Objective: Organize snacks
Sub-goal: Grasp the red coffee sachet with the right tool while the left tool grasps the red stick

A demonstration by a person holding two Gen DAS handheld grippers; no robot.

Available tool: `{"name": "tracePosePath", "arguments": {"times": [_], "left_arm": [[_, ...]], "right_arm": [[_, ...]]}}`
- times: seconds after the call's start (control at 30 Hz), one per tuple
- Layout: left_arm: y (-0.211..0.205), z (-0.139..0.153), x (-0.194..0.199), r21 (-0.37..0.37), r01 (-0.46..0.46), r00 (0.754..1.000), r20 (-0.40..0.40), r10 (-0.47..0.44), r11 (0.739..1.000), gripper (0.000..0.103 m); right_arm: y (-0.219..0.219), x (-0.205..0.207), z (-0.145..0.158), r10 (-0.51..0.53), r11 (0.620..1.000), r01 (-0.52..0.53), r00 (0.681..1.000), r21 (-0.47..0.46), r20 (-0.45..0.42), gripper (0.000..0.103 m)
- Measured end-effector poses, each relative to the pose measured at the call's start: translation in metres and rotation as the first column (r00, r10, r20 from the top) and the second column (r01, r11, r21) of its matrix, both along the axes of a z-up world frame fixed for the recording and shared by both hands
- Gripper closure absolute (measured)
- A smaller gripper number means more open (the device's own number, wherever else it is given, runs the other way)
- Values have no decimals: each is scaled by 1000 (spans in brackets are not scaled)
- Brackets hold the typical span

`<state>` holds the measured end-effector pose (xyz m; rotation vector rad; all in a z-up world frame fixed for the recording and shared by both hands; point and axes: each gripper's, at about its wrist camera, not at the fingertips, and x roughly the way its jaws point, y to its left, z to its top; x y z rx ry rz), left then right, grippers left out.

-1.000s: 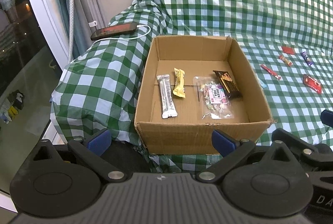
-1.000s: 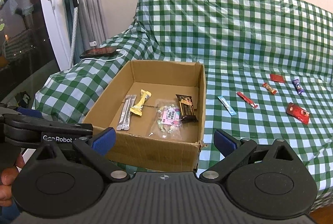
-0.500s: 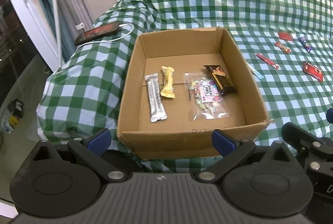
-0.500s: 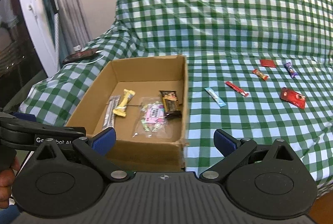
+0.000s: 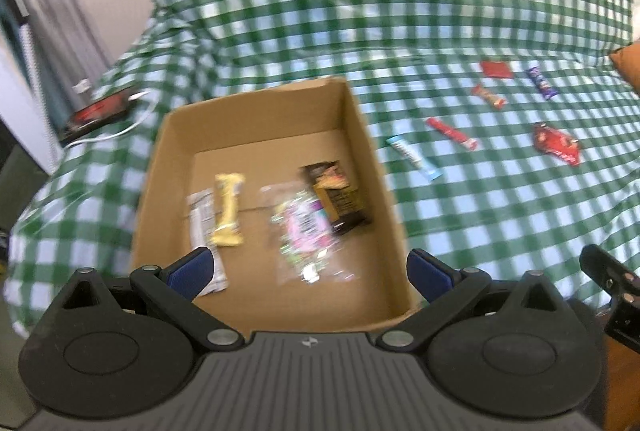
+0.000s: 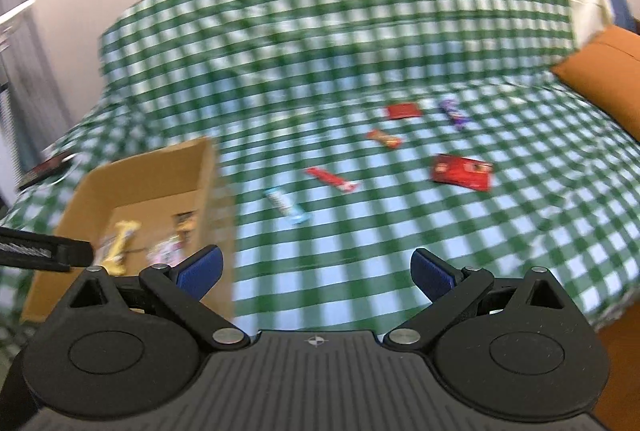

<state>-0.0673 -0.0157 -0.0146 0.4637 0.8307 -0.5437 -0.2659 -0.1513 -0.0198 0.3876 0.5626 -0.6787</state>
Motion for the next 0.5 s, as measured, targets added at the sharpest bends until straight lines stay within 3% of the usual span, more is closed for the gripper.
{"name": "tracePosePath", "arguments": {"times": [0.23, 0.5], "left_arm": [[-81, -12, 20, -8, 45, 997, -67, -46, 999, 0], [-177, -54, 53, 28, 84, 986, -150, -79, 996, 0]], "right_arm": [[-63, -18, -15, -134, 991, 134, 991, 5, 0, 3], [-144, -14, -39, -220, 975, 220, 975, -3, -20, 2]]}}
